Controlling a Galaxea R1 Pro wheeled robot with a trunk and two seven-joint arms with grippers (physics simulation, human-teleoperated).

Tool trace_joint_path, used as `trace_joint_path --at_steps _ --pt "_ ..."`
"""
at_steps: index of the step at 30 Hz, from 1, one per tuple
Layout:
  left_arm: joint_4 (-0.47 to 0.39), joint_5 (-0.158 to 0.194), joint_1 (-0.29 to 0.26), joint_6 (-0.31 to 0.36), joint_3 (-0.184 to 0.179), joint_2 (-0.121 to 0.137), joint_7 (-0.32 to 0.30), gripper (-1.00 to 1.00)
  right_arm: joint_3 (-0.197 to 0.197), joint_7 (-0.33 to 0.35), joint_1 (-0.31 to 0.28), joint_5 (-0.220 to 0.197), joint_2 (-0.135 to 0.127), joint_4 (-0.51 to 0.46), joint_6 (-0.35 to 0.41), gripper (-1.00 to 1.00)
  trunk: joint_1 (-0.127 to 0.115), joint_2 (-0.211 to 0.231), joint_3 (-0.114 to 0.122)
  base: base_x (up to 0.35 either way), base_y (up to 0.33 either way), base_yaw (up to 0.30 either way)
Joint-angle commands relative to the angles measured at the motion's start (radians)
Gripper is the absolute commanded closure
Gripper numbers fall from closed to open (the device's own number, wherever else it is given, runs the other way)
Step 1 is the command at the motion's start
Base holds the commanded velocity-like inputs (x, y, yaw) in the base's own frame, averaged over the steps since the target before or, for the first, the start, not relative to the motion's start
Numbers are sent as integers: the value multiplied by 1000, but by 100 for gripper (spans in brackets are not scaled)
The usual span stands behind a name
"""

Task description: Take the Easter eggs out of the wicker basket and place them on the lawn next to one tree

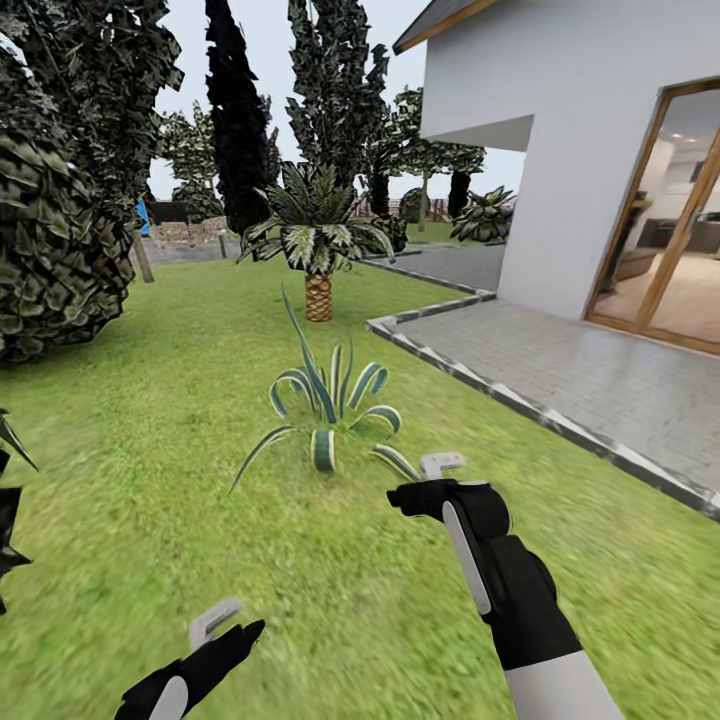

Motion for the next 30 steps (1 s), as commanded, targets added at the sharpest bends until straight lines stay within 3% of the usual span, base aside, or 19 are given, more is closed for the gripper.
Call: trace_joint_path --at_steps 1,6,15,30 --pt "-1 8 -1 6 1 0 1 -100 0 0 -1 -1 0 -1 4 -100 1 -1 -1 329 -1 246" --pt "-1 8 -2 7 1 0 1 -100 0 0 -1 -1 0 -1 4 -100 1 -1 -1 329 0 246" --pt "3 -38 -44 17 3 -8 0 -100 0 0 -1 -1 0 -1 3 -100 1 -1 -1 330 0 246" --pt "9 -46 -67 32 -1 -13 -2 -100 0 0 -1 -1 0 -1 3 -100 1 -1 -1 330 0 246"
